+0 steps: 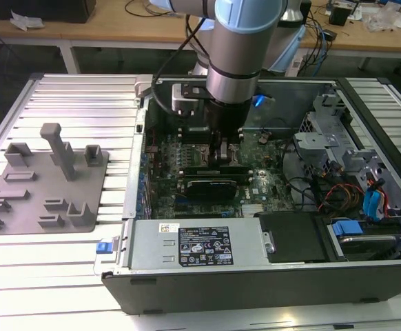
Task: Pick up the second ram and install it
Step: 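Insert the second ram into the second slot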
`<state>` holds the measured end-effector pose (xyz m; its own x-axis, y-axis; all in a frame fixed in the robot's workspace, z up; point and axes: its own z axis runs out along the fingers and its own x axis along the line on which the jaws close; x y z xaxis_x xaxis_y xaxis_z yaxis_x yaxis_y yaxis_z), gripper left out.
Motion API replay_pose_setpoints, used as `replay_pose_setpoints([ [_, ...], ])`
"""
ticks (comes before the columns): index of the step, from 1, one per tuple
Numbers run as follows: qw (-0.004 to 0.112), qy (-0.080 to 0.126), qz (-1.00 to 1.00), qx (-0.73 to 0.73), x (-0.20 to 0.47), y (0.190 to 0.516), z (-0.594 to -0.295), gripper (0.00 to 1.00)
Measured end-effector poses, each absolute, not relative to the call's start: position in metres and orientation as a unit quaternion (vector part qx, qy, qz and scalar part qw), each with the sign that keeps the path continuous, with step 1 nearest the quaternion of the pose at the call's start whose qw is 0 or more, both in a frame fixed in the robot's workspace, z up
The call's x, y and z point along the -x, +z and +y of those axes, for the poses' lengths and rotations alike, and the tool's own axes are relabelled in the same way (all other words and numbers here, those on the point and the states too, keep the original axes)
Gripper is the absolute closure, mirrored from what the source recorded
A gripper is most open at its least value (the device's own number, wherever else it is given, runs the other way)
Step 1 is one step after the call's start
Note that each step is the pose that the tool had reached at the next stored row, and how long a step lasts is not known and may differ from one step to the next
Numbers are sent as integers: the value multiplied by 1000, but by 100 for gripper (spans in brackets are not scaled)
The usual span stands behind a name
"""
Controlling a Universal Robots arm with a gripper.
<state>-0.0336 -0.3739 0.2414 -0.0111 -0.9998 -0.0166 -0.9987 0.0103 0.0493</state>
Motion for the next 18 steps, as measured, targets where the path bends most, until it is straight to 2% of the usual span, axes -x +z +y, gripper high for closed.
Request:
replay_pose_setpoints([
  [8,11,-23,-711,-703,17,245,-374,83],
  [9,11,-23,-711,-703,17,245,-374,92],
  [18,8,-22,-711,-703,19,245,-374,92],
])
